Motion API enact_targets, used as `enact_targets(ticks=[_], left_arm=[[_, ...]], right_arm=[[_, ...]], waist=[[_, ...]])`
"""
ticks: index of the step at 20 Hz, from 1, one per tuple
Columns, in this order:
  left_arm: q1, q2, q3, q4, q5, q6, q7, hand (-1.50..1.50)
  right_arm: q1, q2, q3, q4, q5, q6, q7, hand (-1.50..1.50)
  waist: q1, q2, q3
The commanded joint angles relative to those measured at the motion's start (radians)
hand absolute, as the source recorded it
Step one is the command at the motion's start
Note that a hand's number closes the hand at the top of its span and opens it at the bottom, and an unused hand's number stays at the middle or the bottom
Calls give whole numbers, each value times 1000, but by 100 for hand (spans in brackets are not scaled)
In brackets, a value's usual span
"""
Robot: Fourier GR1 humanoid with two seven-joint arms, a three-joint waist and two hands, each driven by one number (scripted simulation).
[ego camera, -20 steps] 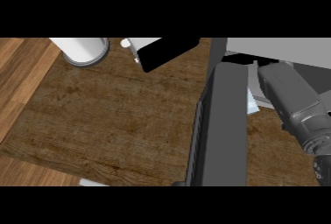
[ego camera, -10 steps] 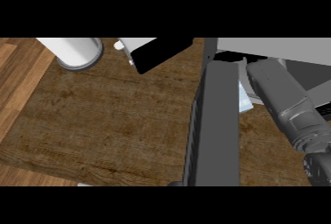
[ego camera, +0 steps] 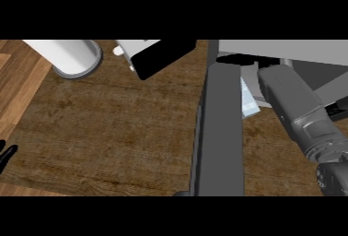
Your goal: Pick up the milk, place it into the microwave and close the microwave
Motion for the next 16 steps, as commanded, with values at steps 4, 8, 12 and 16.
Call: enact_targets(ticks=[4, 8, 12, 16], left_arm=[[39, -90, -66, 18, -106, -45, -54, -150], [53, -108, -132, 1, -112, -104, -66, -150], [64, -104, -162, 70, -142, -169, -82, -150], [24, -95, -217, 122, -197, -214, -74, -150]], right_arm=[[57, -20, -25, -16, -26, 84, -59, -150], [124, -52, -47, -15, -50, 184, -118, -150], [129, -35, -76, -15, -94, 403, -142, -150], [193, -8, -110, -15, -139, 531, -194, -150]], waist=[[-48, -36, -4], [-56, -36, -2], [-85, -51, -4], [-112, -59, -5]])
